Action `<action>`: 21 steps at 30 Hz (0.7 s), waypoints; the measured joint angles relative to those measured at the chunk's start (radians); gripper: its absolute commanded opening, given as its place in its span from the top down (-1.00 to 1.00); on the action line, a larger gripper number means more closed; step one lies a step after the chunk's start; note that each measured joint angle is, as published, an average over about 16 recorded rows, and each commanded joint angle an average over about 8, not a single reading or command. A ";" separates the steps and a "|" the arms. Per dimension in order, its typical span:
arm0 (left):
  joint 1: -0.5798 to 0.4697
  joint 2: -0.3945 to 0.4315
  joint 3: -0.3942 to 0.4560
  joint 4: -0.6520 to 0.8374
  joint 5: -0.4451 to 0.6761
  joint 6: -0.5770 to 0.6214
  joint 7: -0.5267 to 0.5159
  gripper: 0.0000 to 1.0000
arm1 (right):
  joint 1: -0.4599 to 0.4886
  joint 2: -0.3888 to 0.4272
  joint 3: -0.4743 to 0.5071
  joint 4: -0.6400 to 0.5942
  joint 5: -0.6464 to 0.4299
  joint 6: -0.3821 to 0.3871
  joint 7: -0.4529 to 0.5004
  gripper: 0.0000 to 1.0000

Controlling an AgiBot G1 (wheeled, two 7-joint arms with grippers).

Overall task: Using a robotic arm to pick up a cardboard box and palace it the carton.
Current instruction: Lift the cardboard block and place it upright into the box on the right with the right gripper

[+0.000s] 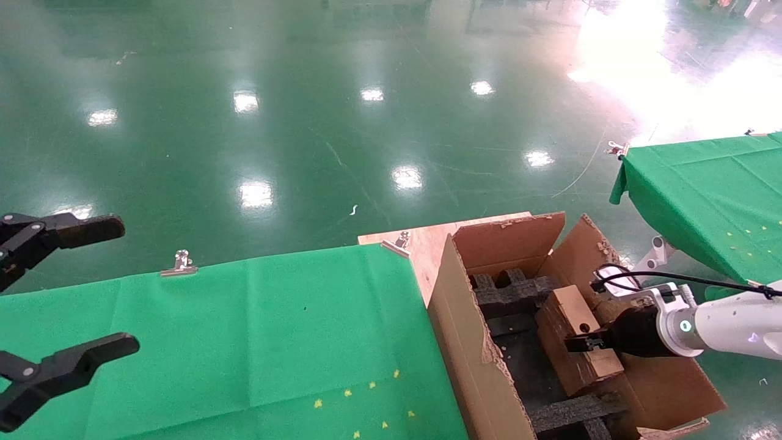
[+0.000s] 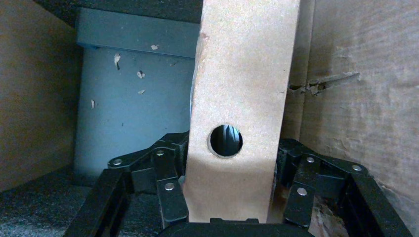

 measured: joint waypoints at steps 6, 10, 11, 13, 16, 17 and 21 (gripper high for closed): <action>0.000 0.000 0.000 0.000 0.000 0.000 0.000 -1.00 | 0.005 0.003 0.000 0.003 -0.002 -0.001 0.002 -1.00; 0.000 0.000 0.000 0.000 0.000 0.000 0.000 -1.00 | 0.012 0.006 -0.001 0.006 -0.005 -0.003 0.005 -1.00; 0.000 0.000 0.000 0.000 0.000 0.000 0.000 -1.00 | 0.013 0.006 -0.001 0.006 -0.005 -0.003 0.005 -1.00; 0.000 0.000 0.000 0.000 0.000 0.000 0.000 -1.00 | 0.018 0.008 -0.001 0.008 -0.007 -0.004 0.007 -1.00; 0.000 0.000 0.000 0.000 0.000 0.000 0.000 -1.00 | 0.026 0.012 -0.002 0.014 -0.010 -0.005 0.009 -1.00; 0.000 0.000 0.000 0.000 0.000 0.000 0.000 -1.00 | 0.029 0.014 -0.002 0.016 -0.012 -0.005 0.010 -1.00; 0.000 0.000 0.000 0.000 0.000 0.000 0.000 -1.00 | 0.045 0.022 -0.001 0.030 -0.017 -0.005 0.012 -1.00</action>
